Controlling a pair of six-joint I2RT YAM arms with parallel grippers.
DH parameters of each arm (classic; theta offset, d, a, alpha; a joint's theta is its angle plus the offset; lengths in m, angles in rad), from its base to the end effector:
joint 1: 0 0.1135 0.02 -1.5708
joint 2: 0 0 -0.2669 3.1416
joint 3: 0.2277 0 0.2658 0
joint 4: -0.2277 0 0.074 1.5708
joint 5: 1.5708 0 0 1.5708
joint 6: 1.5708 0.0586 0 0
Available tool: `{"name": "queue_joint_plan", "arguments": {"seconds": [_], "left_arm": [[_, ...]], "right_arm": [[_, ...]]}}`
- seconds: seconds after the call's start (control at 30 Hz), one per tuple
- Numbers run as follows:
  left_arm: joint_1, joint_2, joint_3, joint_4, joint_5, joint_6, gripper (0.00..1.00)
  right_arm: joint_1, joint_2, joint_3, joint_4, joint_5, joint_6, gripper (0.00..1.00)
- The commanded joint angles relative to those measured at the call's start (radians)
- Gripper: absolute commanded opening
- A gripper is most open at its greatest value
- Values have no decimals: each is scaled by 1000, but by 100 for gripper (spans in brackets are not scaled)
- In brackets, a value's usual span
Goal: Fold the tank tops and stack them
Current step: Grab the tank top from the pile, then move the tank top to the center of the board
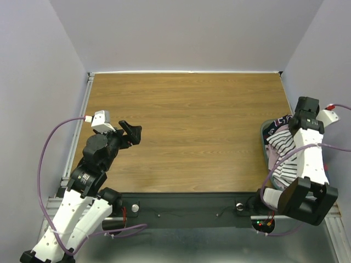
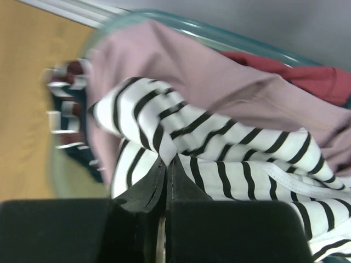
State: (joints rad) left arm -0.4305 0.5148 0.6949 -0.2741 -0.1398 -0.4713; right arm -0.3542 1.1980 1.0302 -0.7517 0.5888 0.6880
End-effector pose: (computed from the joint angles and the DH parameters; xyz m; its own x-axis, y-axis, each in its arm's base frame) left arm 0.1517 -0.0607 0.3379 -0.2064 -0.4000 -0.8930 0.2172 0.8712 -0.4404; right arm 0.2349 -0.1216 0.2804 -0.1926 0.6342 -0.7488 0.9404 0.3372 0.0437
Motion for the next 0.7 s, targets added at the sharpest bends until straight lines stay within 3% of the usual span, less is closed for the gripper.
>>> {"name": "queue_joint_plan", "arguments": {"seconds": [0.0, 0.13, 0.3, 0.37, 0.43, 0.47, 0.53, 0.57, 0.67], "left_arm": [[-2, 4, 17, 38, -11, 16, 95], [-4, 5, 15, 36, -17, 16, 95], [-4, 4, 18, 32, -30, 13, 95], [-4, 4, 17, 32, -46, 10, 95], [-2, 7, 20, 26, -69, 5, 95], [-4, 14, 25, 21, -76, 0, 95], [-2, 21, 28, 13, -98, -13, 95], [-2, 28, 28, 15, -101, -32, 95], [1, 54, 22, 21, -101, -84, 95]], "right_arm": [[-6, -72, 131, 57, -116, -53, 1], [-6, -107, 266, 57, -388, -122, 0], [35, -35, 448, 75, -671, -110, 0], [177, -9, 517, 119, -666, -90, 0], [341, 63, 614, 126, -563, -99, 0], [509, 101, 645, 129, -481, -108, 0], [645, 201, 695, 147, -439, -127, 0], [760, 225, 711, 170, -394, -131, 0], [902, 313, 630, 216, -356, -139, 0]]}}
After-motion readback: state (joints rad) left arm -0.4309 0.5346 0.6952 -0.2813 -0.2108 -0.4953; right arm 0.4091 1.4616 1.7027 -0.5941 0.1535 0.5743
